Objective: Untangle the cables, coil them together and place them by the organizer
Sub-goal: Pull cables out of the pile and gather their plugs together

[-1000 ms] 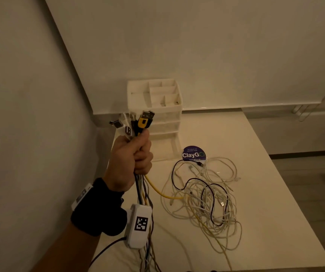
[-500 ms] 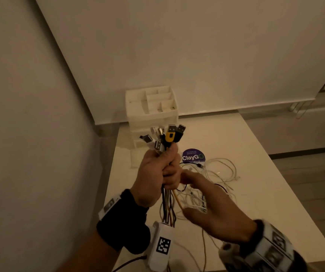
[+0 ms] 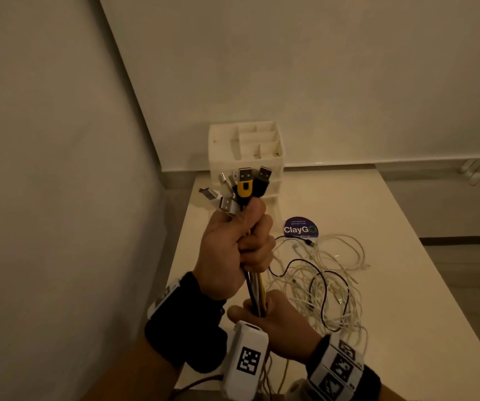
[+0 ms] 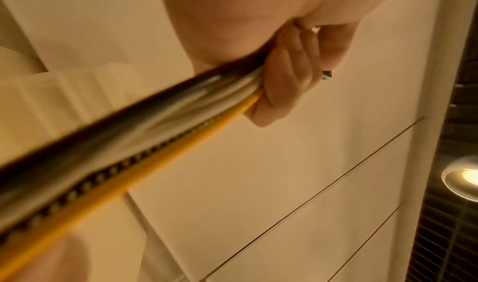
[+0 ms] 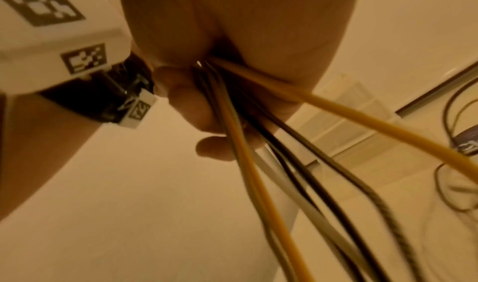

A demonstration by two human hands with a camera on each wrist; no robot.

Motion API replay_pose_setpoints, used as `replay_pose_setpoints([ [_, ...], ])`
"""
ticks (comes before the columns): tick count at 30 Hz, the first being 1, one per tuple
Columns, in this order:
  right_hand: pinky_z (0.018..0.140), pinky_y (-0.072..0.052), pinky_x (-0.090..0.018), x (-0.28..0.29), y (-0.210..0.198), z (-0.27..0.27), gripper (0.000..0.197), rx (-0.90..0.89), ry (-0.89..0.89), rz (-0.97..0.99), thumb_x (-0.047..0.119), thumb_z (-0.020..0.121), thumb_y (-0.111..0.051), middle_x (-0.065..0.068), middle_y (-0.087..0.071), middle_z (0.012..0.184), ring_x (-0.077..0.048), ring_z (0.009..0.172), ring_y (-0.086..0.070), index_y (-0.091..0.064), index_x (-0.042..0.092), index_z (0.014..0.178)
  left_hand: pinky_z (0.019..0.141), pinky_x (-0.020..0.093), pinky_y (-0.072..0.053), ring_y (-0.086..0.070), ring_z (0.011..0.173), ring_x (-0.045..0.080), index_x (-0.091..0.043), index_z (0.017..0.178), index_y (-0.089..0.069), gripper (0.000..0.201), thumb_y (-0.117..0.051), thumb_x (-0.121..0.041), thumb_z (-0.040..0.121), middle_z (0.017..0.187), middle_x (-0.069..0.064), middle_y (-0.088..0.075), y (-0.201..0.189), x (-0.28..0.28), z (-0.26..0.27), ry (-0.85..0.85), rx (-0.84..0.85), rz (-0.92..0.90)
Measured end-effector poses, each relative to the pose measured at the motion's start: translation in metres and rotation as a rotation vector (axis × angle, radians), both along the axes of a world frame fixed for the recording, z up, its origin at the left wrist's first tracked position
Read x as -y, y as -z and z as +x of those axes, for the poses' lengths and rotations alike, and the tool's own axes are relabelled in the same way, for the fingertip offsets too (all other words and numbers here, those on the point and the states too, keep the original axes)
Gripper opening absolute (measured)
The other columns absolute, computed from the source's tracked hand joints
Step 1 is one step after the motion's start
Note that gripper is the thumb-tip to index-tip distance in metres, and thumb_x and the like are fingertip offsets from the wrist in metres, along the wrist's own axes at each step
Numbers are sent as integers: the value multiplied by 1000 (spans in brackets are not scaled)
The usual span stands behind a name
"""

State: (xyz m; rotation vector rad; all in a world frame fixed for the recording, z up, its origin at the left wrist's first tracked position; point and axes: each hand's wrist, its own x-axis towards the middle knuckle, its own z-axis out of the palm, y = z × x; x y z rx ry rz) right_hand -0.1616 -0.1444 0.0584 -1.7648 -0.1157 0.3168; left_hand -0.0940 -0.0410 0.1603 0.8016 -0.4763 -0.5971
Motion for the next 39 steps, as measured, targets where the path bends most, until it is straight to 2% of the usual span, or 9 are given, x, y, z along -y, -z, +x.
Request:
replay_pose_setpoints([
  [3,52,-40,-14,12,15,-10,53,-55,-70,-14,50,85,-63,1,-54,42,-9,41,-48,-51,25,40,39,17,-18,-20,35,8,-11,70,-19,58,-69,-36,84,49,-4,-28,-11,1,0,64,32,-59],
  [7,65,-52,-21,29,51,-19,75,-191,-81,-47,71,72,-63,-27,-70,74,-23,63,-65,-71,-4,70,39,18,-16,-17,36,9,-13,72,-18,52,-63,-33,87,50,-3,-25,-31,1,4,108,76,-127],
  [12,78,-54,-31,34,96,-32,63,-333,-124,-170,74,66,-62,-1,-66,62,-8,60,-62,-68,12,58,39,19,-12,-15,37,8,-15,74,-34,33,-57,-34,88,51,-5,-23,-51,-4,10,116,129,-144],
  [15,76,-53,-37,31,120,-28,86,-347,-118,-239,80,60,-60,-7,-63,64,-12,63,-60,-65,-5,76,39,19,-13,-17,37,8,-16,72,-28,39,-59,-34,89,51,-5,-25,-42,2,3,121,124,-127],
  [18,62,-38,-33,32,139,-24,91,-349,-143,-355,99,48,-44,-10,-46,60,-16,56,-46,-48,9,61,39,19,-13,-18,37,8,-17,72,-27,43,-62,-36,87,50,-5,-25,-32,4,5,93,96,-77],
  [22,67,-45,-34,41,119,-27,76,-326,-161,-439,77,73,-55,-16,-61,60,-13,55,-56,-60,2,60,38,19,-14,-18,36,8,-16,73,-23,48,-63,-36,88,50,-5,-25,-25,-7,12,39,66,-50],
  [25,88,-50,-32,57,97,-23,41,-232,-331,-469,48,80,-70,2,-67,91,-12,90,-63,-68,12,99,39,19,-15,-18,37,8,-17,73,-24,45,-62,-35,89,50,-5,-25,-24,-14,11,14,65,-75],
  [29,102,-42,-32,88,61,2,62,-252,-610,-708,15,87,-66,2,-48,136,-18,121,-48,-39,24,142,39,19,-14,-17,36,8,-16,73,-22,48,-64,-35,87,50,-5,-25,-24,-21,9,-48,85,-52],
  [39,101,-35,-44,51,96,124,31,236,-562,-1462,14,94,-49,-11,-50,131,-34,124,-39,-57,12,124,38,14,-16,-16,36,7,-13,73,-17,57,-69,-36,84,49,-4,-22,-5,-30,12,-220,15,8],
])
